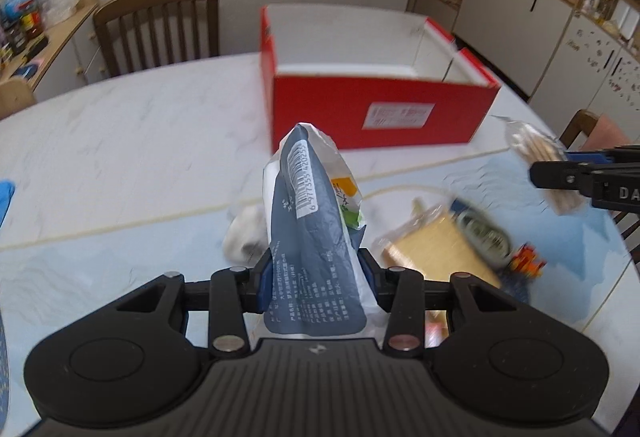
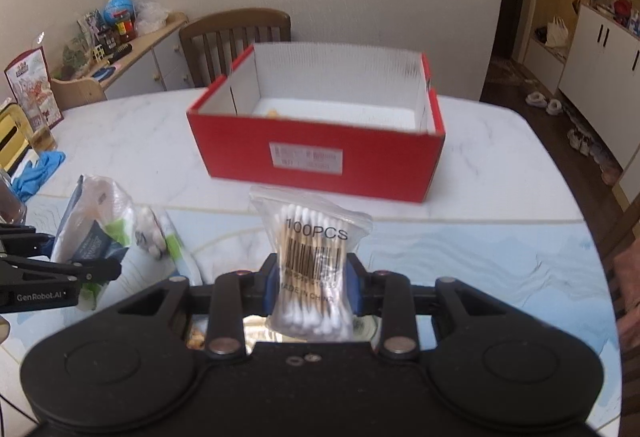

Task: Organize objects
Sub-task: 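Carry the bag and the swab pack over the red box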

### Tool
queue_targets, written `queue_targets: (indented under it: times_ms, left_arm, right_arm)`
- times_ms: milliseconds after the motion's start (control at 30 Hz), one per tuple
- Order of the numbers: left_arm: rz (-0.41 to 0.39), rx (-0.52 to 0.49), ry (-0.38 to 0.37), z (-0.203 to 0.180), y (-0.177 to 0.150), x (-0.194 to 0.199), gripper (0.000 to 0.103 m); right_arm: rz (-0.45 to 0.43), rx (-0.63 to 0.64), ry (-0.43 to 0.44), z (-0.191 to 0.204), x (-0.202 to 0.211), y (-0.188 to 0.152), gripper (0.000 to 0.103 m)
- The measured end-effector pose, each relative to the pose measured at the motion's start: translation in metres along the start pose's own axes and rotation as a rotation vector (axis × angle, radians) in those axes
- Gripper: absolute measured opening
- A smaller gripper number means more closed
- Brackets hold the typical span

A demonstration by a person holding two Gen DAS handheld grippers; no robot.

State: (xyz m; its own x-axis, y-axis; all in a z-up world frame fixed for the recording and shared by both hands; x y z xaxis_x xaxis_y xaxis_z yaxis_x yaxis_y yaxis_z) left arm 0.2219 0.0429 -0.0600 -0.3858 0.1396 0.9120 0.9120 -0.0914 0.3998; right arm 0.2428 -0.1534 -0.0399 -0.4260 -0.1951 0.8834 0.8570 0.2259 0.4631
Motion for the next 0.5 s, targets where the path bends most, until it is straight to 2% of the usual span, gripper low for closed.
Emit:
queue_targets:
  times_ms: [400, 500]
  left_arm:
    - [-0.057, -0.087, -0.009, -0.037, 0.081, 0.009, 0.040]
    - [-0.073, -0.107, 0.019, -0.042, 0.099, 0.006, 0.040]
  right_arm:
    - [-0.079, 0.046, -0.006, -0.020, 0.023, 0.067, 0.033]
    - [-0.087, 0.052, -0.006, -0.026, 0.022, 0.080, 0.033]
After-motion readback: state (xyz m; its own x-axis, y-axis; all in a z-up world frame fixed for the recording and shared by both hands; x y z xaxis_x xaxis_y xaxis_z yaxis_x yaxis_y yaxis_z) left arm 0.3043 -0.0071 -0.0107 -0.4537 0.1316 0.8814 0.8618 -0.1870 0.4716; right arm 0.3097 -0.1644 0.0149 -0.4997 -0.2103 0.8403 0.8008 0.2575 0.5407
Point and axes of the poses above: each gripper's, at about its wrist camera, not at the fingertips, and x roughly against the way its jaws point, z to its left, y to its top, the point moved 8 cm from there along -x, roughly the way its jaws point, and after that the axes turned 14 degrees about z, right-handed, at the moved point
